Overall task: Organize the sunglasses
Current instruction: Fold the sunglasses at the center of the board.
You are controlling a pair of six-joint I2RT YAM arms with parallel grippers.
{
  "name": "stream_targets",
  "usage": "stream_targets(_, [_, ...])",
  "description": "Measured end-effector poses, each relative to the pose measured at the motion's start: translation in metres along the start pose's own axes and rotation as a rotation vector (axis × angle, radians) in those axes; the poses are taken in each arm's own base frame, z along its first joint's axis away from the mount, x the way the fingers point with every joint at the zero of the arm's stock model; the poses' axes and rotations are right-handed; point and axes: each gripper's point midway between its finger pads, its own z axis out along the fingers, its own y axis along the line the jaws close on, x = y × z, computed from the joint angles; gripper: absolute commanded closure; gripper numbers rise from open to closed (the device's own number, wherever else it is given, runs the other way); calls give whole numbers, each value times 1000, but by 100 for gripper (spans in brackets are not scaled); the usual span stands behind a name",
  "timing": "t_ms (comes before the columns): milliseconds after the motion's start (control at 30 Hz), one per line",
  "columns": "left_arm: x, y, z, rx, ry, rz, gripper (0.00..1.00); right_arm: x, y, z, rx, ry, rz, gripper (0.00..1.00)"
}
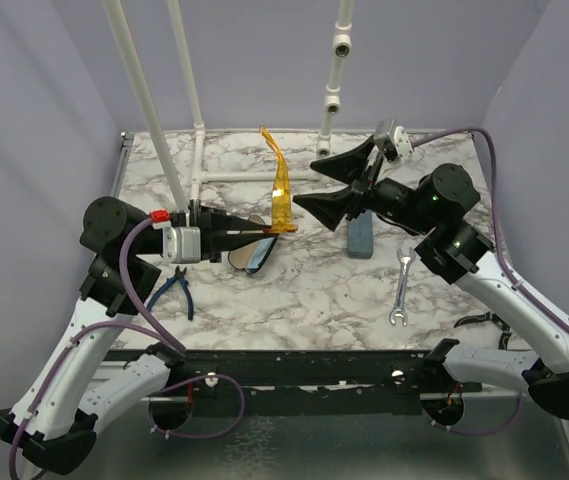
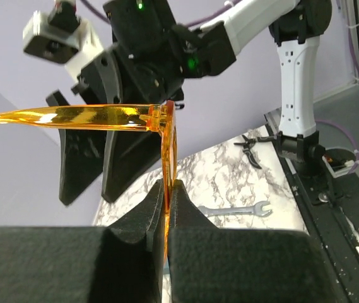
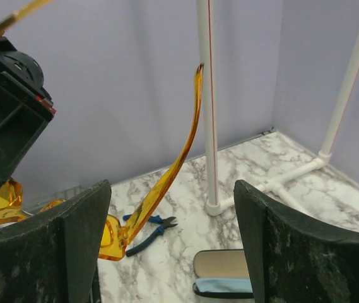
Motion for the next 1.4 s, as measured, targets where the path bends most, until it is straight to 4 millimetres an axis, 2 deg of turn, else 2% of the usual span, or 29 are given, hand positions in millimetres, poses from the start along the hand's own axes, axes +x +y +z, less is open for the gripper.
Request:
stream_targets(100, [11,-3,-3,7,37,23,100,-11,-3,-9,24,-12,-51,15])
stream_targets(133, [15,-4,-4,10,50,30,100,-14,-6,-11,41,-15,-61,19])
stream_targets(233, [30,-7,-6,22,93,26,100,-13,-22,-12,108,-9,-66,52])
stream_targets(400, [36,-9,-8,36,126,12,100,5,-54,14,190,62,-31,82])
stream_targets(467, [35,-10,-8,38,128,14,100,21,-57,26,154,104,-18,88])
stream_targets(600, [35,-12,-9,39,132,11,100,59,-43,42,-8,188,25,91])
stream_targets(700, [35,-13,-9,40,135,6,100,69,-24,47,-150,204,45,91])
stream_targets(867, [34,-12,-9,36,135,0,100,54,21,40,-424,118,27,91])
stream_targets(1033, [35,-9,-10,19,142,-16,100,60,61,17,-623,110,6,91])
stream_targets(1233, [37,-16,-9,32,147,-70,100,53,77,-8,-651,66,-103,87])
stream_targets(1333, [38,-16,-9,33,149,-69,100,40,81,-21,-608,32,-158,87])
stream_targets(1400, [37,-13,-9,24,150,-52,100,28,77,-23,-522,12,-182,88])
